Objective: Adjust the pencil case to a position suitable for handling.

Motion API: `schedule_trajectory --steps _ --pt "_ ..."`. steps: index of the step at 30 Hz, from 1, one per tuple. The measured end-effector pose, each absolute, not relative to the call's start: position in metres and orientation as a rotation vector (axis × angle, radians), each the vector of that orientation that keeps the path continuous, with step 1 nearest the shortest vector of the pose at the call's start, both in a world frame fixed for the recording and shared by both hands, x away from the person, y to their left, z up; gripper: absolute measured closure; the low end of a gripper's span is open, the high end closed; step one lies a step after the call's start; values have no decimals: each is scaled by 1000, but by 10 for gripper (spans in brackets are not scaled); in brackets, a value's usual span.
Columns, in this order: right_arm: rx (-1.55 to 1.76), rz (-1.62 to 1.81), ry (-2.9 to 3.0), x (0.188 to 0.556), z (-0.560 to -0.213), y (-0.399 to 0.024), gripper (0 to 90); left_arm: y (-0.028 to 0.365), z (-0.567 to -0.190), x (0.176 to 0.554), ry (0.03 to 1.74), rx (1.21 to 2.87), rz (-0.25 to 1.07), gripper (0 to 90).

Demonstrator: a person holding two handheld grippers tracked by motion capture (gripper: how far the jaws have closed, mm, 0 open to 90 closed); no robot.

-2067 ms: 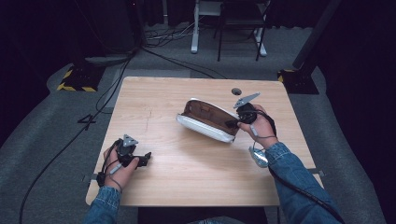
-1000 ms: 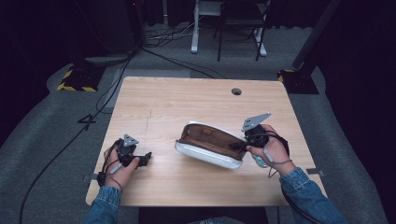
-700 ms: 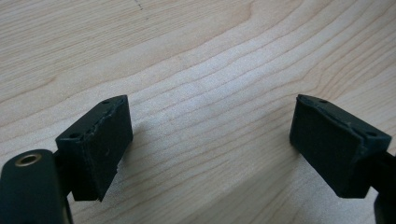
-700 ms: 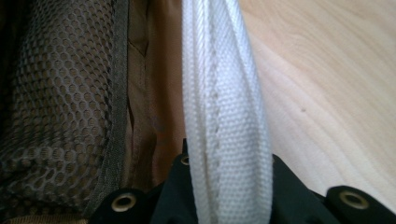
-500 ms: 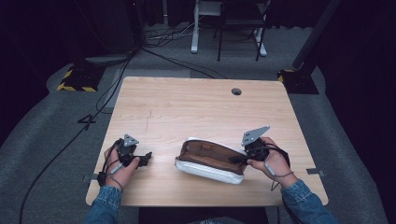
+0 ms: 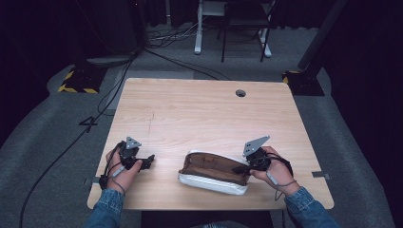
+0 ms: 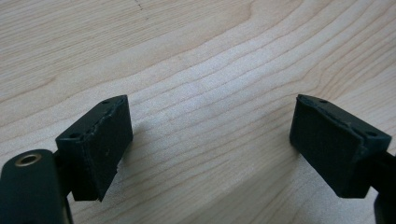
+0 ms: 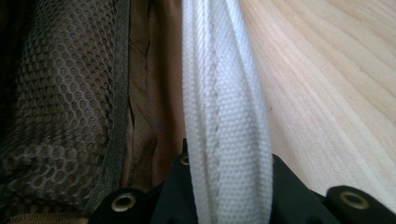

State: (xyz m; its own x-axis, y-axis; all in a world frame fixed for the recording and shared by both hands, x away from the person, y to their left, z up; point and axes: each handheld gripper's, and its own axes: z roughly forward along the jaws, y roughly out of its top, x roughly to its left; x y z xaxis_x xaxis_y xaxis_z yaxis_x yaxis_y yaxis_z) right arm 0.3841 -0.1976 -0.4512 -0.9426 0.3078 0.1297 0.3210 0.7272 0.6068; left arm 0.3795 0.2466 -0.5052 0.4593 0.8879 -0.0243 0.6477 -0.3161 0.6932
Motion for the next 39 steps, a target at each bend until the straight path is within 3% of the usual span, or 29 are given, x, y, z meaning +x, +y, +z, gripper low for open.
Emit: schedule_trajectory --steps 11,16,24,39 --pt "-487 -1041 -2862 383 -460 -202 858 245 -505 380 1270 2075 477 133" --pt "-467 -1056 -2846 382 -461 -202 772 244 -505 381 1268 2078 480 133" --pt "-485 -1085 -2882 383 -463 -198 541 244 -505 381 1266 2077 479 133" --pt "-564 -1283 -2883 376 -431 -205 448 243 -505 381 1265 2080 476 133"
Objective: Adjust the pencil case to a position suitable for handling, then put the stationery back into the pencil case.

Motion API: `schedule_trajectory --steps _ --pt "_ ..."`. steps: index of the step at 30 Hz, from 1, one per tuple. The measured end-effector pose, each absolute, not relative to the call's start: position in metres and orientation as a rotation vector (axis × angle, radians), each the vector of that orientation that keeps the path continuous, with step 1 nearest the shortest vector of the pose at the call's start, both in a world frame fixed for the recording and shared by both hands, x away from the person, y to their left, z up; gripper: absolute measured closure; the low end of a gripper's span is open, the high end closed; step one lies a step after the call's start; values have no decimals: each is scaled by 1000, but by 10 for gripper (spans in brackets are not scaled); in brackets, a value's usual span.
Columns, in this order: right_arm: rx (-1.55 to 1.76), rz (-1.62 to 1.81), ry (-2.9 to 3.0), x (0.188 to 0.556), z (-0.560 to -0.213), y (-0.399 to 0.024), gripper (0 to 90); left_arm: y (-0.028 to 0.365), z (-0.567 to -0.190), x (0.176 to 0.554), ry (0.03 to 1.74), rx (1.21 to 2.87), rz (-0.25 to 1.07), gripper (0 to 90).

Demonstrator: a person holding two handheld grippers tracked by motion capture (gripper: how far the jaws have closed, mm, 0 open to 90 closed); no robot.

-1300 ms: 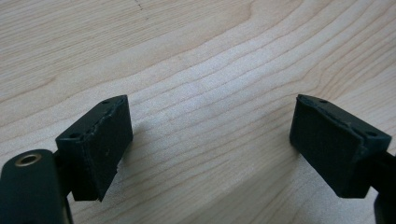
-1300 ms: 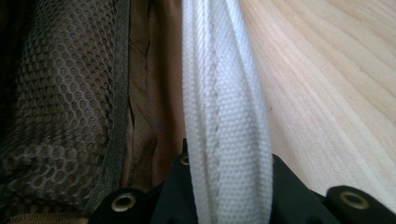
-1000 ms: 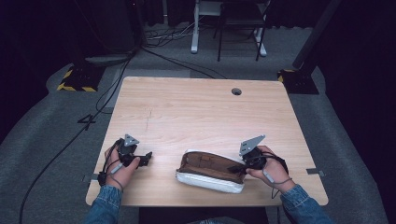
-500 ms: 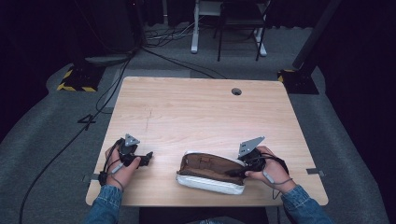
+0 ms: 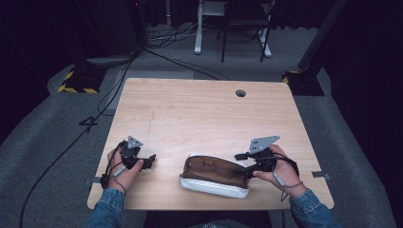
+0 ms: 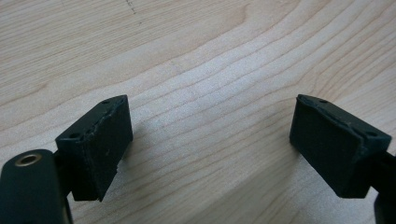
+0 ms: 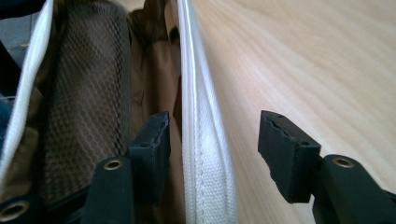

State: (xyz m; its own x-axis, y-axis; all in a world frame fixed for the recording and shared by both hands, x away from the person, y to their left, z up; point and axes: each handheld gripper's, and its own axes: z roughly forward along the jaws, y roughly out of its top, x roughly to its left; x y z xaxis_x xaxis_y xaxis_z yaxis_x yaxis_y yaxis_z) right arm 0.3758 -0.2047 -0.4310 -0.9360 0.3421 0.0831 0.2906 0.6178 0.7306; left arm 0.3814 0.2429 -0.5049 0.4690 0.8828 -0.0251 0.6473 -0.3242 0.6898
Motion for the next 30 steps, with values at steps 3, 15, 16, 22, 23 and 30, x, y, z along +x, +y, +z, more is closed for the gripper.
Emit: schedule_trajectory --steps 3,15,16,22,23,30 --pt "550 1248 2743 374 -423 -206 441 243 -505 381 1264 2080 475 133" --pt "640 1262 2607 371 -399 -225 402 242 -505 382 1261 2080 480 132" --pt "661 1255 2585 372 -398 -230 402 242 -505 383 1261 2081 480 132" --pt "725 1244 2537 375 -394 -243 403 240 -505 383 1262 2075 470 132" --pt "737 1233 2525 376 -394 -246 403 240 -505 383 1261 2077 471 132" --pt "855 1157 2477 382 -398 -264 400 239 -505 385 1249 2083 475 132"
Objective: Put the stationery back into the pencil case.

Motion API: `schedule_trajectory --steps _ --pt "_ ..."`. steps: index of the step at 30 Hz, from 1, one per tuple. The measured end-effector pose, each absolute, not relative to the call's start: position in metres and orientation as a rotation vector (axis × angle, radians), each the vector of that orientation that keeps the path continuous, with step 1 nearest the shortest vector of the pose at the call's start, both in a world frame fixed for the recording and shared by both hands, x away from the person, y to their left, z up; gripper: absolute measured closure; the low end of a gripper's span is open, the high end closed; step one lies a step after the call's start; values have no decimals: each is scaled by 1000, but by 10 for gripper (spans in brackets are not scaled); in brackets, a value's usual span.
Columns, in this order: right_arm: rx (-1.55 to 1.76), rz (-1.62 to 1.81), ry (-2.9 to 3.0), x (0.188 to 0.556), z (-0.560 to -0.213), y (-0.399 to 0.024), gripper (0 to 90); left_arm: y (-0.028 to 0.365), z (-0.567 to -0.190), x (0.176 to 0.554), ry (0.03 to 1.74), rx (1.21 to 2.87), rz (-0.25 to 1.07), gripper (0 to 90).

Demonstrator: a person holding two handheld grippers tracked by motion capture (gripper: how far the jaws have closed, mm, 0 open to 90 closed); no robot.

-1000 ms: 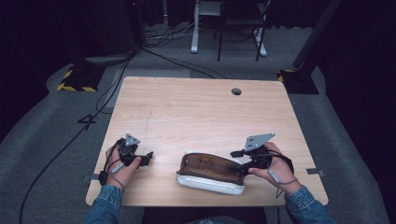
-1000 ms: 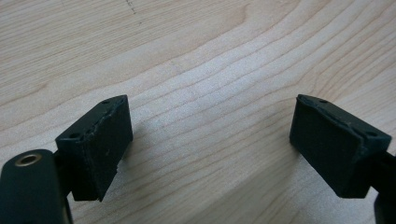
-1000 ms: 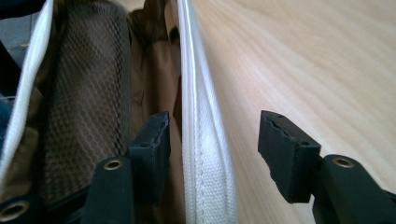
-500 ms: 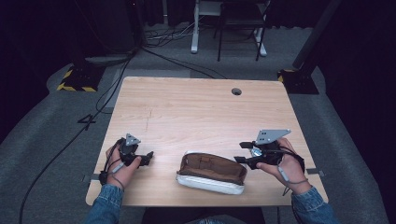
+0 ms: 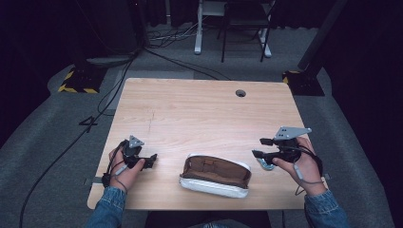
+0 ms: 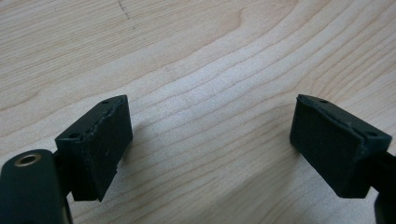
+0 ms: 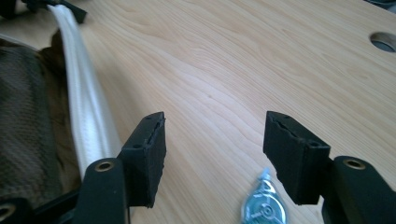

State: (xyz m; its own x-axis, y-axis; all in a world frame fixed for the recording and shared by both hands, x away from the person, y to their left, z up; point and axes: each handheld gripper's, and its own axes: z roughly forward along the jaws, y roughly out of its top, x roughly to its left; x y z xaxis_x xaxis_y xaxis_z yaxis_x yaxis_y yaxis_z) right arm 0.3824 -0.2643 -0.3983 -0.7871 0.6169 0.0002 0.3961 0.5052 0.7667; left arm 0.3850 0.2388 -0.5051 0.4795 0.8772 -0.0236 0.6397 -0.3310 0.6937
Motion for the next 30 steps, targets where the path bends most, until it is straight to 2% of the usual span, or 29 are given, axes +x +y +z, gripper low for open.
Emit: schedule_trajectory --steps 15,30 --pt "1042 860 2489 401 -420 -287 354 238 -505 385 1249 2085 470 133" --pt "1101 673 2598 408 -448 -287 334 238 -505 385 1248 2085 470 132"
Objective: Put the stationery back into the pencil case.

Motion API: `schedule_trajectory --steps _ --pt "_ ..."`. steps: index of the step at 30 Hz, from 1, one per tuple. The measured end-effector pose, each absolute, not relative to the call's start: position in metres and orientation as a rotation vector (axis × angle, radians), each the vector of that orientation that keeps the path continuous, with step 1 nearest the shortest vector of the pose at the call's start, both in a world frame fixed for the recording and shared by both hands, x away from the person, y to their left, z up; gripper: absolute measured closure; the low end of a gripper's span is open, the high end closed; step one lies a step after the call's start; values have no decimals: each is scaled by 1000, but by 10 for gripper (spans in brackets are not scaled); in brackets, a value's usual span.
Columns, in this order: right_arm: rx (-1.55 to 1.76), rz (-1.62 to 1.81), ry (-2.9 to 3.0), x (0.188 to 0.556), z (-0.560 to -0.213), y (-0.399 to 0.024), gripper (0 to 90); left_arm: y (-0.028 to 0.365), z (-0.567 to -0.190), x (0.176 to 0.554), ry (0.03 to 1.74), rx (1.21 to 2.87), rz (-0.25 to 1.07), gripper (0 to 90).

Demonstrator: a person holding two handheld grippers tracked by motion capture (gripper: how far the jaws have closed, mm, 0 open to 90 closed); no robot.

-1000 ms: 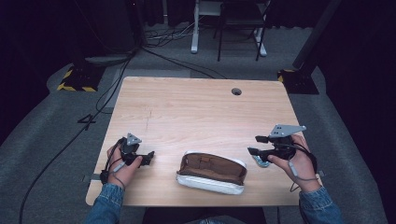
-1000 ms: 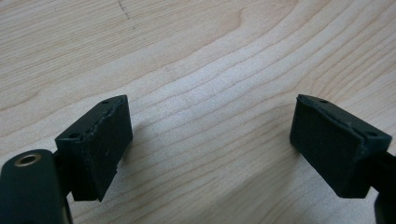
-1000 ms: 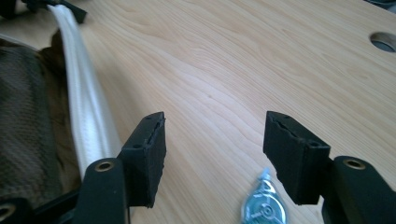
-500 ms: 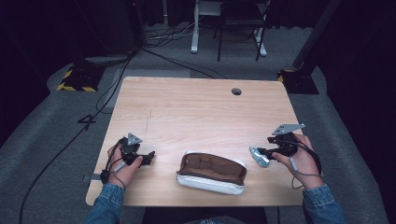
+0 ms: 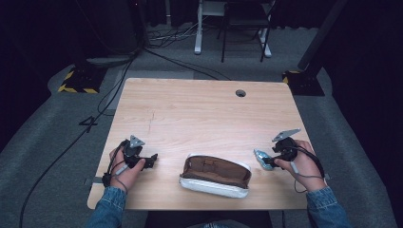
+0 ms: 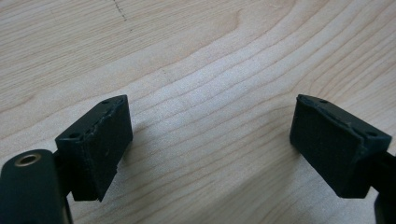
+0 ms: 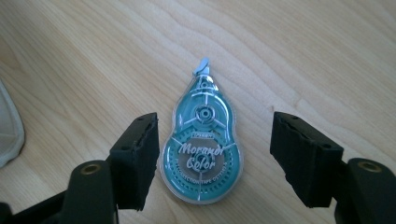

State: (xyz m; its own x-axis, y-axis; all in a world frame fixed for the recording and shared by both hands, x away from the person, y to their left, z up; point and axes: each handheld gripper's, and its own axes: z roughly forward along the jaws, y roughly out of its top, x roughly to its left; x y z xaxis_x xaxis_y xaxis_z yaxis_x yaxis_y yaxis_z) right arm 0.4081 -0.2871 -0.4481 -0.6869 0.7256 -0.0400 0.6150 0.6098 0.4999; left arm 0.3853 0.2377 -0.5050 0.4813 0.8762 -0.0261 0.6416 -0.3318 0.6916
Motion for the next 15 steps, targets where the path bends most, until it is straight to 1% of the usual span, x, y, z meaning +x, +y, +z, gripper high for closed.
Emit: schedule_trajectory --steps 15 --pt "1140 567 2677 409 -464 -282 321 238 -505 385 1248 2085 470 133"
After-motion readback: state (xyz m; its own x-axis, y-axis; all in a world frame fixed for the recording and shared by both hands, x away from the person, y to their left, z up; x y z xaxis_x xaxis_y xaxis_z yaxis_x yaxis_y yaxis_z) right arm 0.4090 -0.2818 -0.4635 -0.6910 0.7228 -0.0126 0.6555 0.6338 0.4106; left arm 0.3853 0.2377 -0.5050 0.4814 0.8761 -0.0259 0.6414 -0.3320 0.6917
